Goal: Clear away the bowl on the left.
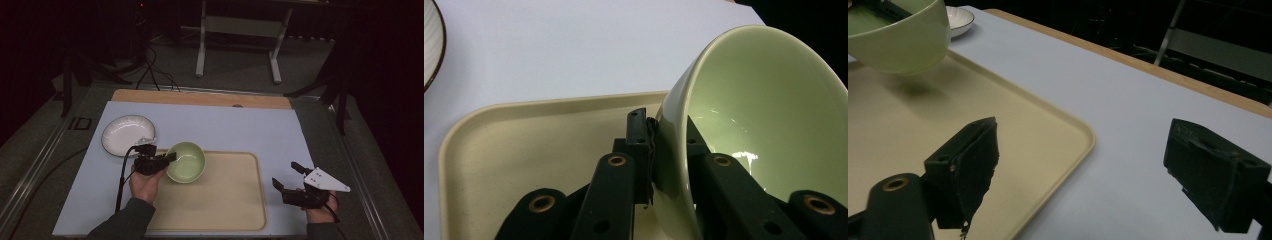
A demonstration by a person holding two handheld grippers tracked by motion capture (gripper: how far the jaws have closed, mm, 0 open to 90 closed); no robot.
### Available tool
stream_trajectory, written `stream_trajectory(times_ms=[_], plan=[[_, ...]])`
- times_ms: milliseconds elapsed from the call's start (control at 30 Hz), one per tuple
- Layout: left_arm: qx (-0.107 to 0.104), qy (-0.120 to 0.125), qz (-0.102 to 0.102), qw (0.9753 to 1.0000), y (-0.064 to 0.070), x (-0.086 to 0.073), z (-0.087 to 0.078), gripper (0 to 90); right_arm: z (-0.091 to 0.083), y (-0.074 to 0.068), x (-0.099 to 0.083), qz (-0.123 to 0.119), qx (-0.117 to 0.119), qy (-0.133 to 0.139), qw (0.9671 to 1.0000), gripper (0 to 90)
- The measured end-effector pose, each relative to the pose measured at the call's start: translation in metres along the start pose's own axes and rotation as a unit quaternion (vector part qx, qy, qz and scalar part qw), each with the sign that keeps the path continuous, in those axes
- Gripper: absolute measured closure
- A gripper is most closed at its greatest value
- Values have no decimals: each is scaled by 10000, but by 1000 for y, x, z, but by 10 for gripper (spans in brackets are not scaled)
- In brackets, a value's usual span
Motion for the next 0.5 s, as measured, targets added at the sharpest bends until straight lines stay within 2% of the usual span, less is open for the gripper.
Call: stream_trajectory(times_ms=[500], plan=[[-26, -170, 163, 9997, 11, -6, 10, 822, 1, -1, 1, -34, 6, -17, 10000, 138]])
Point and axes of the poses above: each handheld gripper's, and its own axes: z roughly forward along the jaws, x roughly out of its top, y roughly to its right, the point moved 3 cm from there along z, roughly forward along the jaws, and after that the axes turned 6 degrees about -y, right-handed, at the moved point
